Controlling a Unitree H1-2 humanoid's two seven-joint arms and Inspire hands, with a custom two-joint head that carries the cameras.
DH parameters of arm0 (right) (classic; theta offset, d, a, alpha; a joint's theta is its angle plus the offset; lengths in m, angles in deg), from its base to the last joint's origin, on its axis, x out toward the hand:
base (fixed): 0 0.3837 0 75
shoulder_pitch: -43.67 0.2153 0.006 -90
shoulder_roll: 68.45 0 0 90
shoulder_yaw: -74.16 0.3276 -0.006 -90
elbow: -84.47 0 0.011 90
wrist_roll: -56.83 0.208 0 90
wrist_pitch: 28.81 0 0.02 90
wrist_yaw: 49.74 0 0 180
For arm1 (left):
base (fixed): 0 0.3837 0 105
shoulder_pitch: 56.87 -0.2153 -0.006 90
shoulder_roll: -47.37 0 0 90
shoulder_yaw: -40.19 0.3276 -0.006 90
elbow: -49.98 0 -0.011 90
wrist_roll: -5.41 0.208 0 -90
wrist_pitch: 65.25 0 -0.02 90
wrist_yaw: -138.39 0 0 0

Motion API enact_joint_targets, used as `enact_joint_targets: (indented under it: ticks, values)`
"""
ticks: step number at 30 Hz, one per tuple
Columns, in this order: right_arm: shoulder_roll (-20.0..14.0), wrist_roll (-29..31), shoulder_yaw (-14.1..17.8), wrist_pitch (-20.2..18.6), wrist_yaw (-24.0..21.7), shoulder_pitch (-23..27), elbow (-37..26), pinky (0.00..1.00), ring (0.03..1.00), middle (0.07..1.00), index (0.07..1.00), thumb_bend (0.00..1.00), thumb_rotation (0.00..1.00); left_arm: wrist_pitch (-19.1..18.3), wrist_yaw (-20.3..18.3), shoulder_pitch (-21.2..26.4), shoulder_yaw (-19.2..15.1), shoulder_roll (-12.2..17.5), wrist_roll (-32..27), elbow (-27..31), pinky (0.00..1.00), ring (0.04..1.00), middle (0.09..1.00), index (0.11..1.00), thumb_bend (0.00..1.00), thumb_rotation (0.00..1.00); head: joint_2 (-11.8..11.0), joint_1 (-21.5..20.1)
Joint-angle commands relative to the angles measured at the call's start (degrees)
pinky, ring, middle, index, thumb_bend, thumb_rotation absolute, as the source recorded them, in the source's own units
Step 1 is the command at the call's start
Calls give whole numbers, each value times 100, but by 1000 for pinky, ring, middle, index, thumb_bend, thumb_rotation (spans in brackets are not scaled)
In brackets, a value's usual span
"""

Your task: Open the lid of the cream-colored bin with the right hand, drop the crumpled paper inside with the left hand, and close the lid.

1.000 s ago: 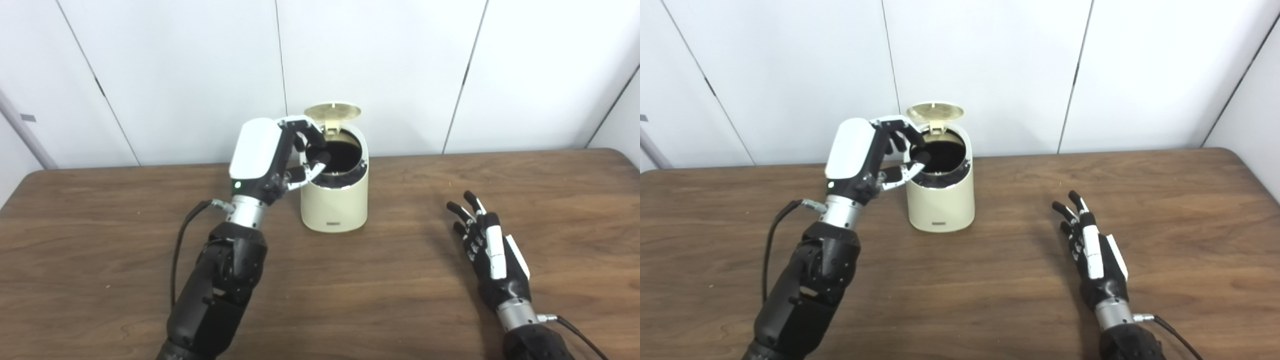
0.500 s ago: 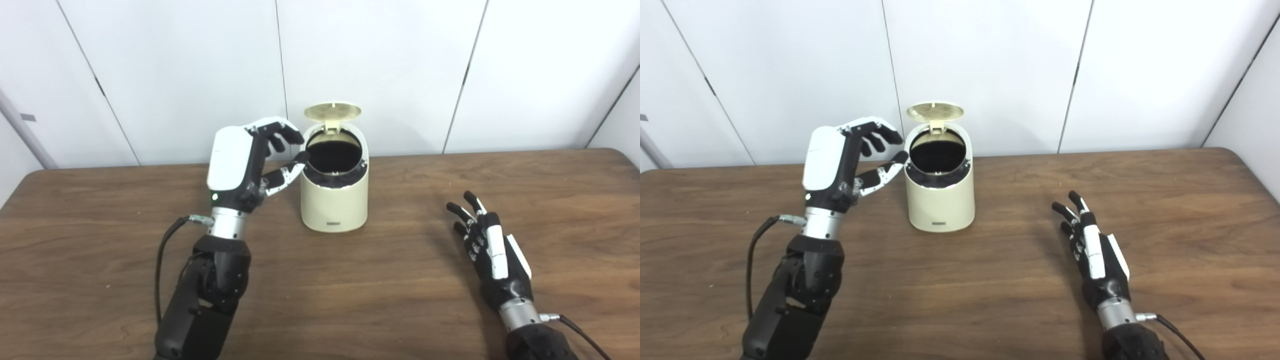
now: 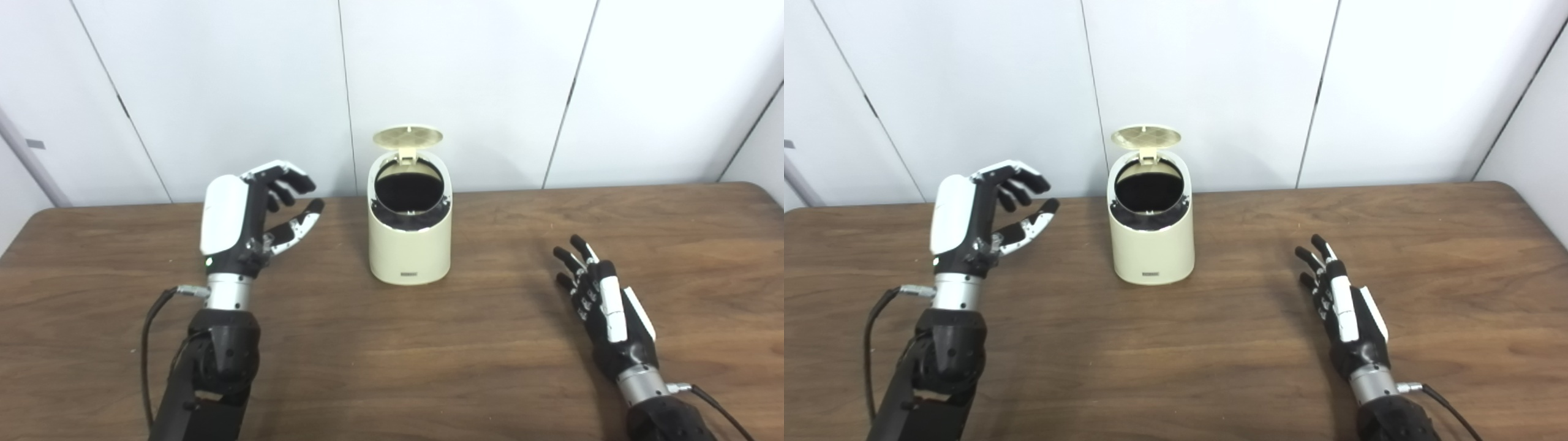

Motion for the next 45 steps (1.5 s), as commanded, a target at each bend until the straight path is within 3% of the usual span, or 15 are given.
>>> enact_joint_targets:
  ticks: [1,6,10,13,19,21,22,24,27,30,37,45]
  values:
    - [-121,-47,17,-105,-27,-30,58,1000,1000,927,973,644,1000,-163,-81,137,-164,-44,-298,312,349,426,500,460,476,0,6,21]
    - [-157,-24,2,-160,-50,-46,27,1000,1000,938,979,638,1000,-634,-357,79,-445,-202,-954,530,313,432,501,425,472,0,26,97]
    - [-165,14,27,-138,-56,-51,52,1000,1000,924,981,623,1000,-1251,-463,63,-663,-325,-1244,763,363,437,515,459,477,0,44,146]
    - [-190,41,35,-116,-82,-48,66,1000,1000,918,979,619,1000,-1359,-444,12,-798,-403,-1458,849,427,435,500,486,499,0,62,203]
    - [-245,124,55,-143,-126,-2,89,1000,1000,920,984,612,1000,-1469,-508,-88,-1004,-479,-1935,891,443,423,505,522,500,0,91,283]
    - [-269,99,49,-186,-101,-3,62,1000,1000,920,985,611,1000,-1543,-622,-135,-1025,-442,-2106,923,542,587,641,503,501,62,94,309]
    - [-281,112,53,-210,-105,-5,52,1000,1000,920,985,611,1000,-1541,-690,-159,-1034,-421,-2228,933,560,611,661,501,501,71,98,329]
    - [-297,140,59,-265,-110,-4,25,1000,1000,922,983,613,1000,-1456,-810,-210,-1053,-376,-2444,927,637,684,734,701,543,277,101,352]
    - [-305,157,58,-313,-107,0,-8,1000,1000,919,977,610,1000,-1351,-989,-303,-1126,-345,-2866,926,729,766,822,831,553,396,107,392]
    - [-301,113,47,-370,-78,17,-19,1000,1000,915,973,613,1000,-1172,-1217,-423,-1218,-315,-3404,908,831,842,900,926,550,441,104,412]
    - [-267,130,5,-263,-131,96,40,1000,1000,916,975,593,1000,-1089,-1647,-713,-1256,-82,-4022,853,984,968,993,997,557,585,107,419]
    - [-276,134,-30,-167,-187,117,88,1000,1000,925,985,600,1000,-1050,-1814,-1020,-1402,-128,-4657,833,1000,1000,1000,1000,570,686,140,354]
